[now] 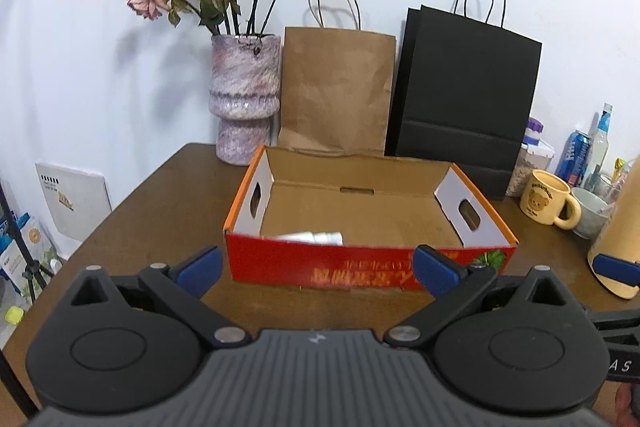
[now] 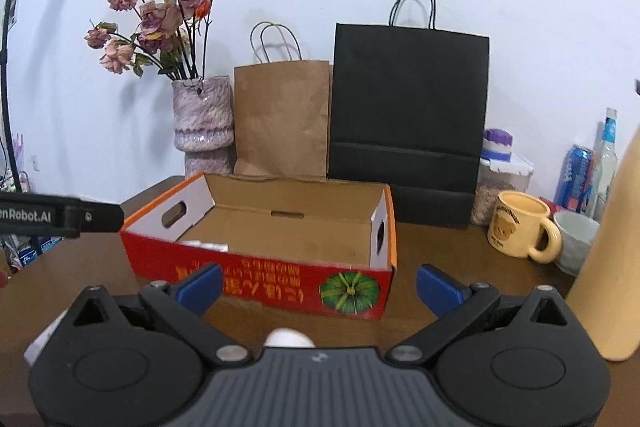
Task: Organize rigid objects
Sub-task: 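Move both grippers back toward the remaining objects on the table, then grasp the cotton-swab container with the left gripper while the right grasps the green spray bottle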
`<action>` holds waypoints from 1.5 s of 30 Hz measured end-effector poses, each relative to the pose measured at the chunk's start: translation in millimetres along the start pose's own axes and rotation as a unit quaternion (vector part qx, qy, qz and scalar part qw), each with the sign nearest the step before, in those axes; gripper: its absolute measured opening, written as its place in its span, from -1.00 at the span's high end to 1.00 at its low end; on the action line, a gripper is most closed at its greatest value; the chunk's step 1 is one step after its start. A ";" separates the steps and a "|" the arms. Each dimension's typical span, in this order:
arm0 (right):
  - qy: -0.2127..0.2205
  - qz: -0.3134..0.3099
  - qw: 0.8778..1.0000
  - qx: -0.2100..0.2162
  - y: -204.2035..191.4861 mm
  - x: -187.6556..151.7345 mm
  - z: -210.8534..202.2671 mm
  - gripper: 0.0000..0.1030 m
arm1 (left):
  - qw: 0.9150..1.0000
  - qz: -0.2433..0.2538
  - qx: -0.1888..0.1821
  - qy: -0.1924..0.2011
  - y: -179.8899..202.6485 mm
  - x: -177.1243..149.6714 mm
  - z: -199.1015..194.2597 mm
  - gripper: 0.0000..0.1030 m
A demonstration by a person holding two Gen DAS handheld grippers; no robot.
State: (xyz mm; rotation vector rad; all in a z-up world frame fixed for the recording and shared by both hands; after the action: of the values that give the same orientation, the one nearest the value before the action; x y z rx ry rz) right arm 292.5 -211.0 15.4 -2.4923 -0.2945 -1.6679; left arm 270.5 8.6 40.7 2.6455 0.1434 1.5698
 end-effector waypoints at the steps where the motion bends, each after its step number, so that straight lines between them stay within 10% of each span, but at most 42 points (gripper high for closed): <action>1: -0.004 0.001 1.000 0.000 0.5 -4.7 -3.1 -1.00 | 1.000 0.001 0.001 -0.001 -0.1 -3.2 -2.9 -1.00; 36: -0.132 0.009 0.990 -0.045 41.7 -124.2 -37.4 -0.98 | 0.998 0.004 0.025 -0.061 -31.9 -89.6 -51.3 -1.00; 41: -0.135 0.029 0.990 -0.036 42.1 -124.3 -27.2 -0.71 | 0.998 0.004 0.028 -0.061 -33.6 -91.4 -52.2 -1.00; 45: -0.116 0.030 0.992 -0.035 38.9 -123.1 -29.2 0.06 | 0.998 0.002 0.031 -0.059 -34.1 -91.9 -52.9 -1.00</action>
State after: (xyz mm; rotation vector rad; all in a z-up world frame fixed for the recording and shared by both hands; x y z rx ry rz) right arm 229.6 -266.2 -87.1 -2.7212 -0.1843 -1.3903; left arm 178.6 32.5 -17.6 2.7788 0.1837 1.4284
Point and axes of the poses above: each gripper's, at about its wrist camera, not at the fingertips, and z roughly the way its jaws point, y to its right, x to its top, the point moved 4 cm from there along z, roughly the way its jaws point, and after that the axes turned 2 degrees about -x, right-handed, at the moved point
